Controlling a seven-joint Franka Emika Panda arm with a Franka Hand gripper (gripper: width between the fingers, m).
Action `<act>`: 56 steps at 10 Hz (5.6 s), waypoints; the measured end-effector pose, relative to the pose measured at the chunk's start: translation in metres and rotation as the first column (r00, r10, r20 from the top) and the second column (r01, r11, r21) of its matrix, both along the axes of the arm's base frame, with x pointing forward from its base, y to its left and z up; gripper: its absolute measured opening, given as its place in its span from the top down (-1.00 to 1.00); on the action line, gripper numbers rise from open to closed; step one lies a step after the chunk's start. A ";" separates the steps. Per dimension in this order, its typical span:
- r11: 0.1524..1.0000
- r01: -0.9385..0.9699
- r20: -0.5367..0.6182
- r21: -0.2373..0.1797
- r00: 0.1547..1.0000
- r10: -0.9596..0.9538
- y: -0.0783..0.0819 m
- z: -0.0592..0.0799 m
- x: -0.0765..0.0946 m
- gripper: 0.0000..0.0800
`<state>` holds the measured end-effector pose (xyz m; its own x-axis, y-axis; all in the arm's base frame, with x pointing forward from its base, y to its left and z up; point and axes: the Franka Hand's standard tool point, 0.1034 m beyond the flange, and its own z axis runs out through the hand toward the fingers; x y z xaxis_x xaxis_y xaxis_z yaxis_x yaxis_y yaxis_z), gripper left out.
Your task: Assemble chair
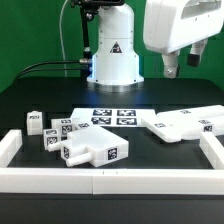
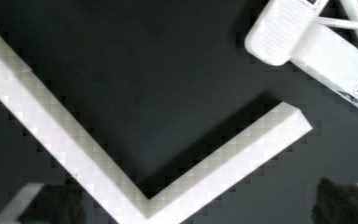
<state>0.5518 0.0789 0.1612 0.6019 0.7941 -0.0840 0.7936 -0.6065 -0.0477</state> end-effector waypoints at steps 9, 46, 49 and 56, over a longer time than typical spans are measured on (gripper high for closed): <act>1.000 0.001 -0.003 0.001 1.000 -0.001 0.000 -0.002 -0.001 -0.63; 0.387 0.922 -0.113 0.020 0.387 -0.915 -0.173 -0.072 -0.001 -0.63; 0.219 0.976 -0.115 -0.016 0.216 -0.970 -0.170 -0.074 0.000 -0.63; -0.134 0.989 -0.086 -0.064 -0.139 -0.987 -0.174 -0.113 0.023 -0.63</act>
Offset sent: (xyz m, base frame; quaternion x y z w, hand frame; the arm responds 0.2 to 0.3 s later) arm 0.0000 0.0000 0.0000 0.0000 0.0000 0.0000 1.0000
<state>0.5747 -0.0948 0.0480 0.6976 -0.6920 -0.1856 -0.7124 -0.6975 -0.0769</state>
